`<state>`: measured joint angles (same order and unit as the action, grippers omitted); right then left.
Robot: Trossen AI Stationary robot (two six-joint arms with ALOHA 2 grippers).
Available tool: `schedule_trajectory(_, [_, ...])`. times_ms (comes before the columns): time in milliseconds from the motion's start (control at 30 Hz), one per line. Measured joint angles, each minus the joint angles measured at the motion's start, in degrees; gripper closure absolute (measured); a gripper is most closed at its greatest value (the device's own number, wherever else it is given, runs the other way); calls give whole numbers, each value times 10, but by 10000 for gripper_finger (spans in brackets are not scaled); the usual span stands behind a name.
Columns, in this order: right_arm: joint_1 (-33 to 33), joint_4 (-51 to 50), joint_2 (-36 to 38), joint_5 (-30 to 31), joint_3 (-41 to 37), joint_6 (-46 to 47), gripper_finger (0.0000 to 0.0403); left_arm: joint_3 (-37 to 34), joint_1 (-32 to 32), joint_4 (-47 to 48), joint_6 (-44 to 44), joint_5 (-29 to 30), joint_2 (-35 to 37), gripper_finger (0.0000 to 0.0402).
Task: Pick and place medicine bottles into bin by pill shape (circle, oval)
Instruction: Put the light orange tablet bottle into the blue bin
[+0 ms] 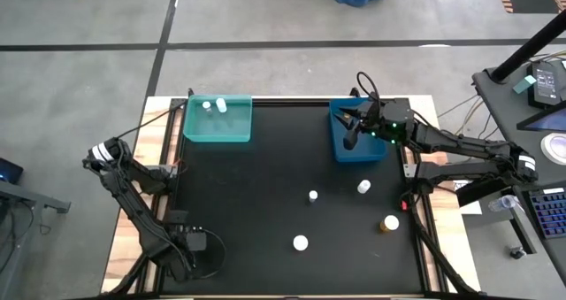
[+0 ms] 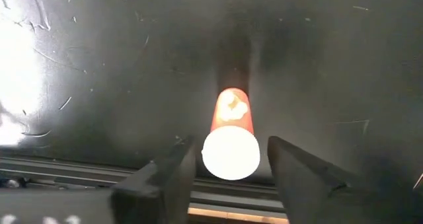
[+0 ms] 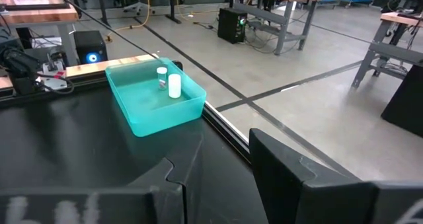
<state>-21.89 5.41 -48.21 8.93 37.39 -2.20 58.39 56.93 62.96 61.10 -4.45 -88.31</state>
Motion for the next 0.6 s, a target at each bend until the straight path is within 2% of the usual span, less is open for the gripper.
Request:
schedule_trajectory(267, [0, -3, 0, 0, 0, 0, 291, 1, -8, 0, 1, -2, 0, 311])
schedule_trajectory(433, [0, -4, 0, 0, 0, 2, 291, 1, -33, 1, -5, -4, 2, 306])
schedule_trajectory(600, [0, -5, 0, 0, 0, 16, 291, 32, -90, 32, -78, -4, 3, 298])
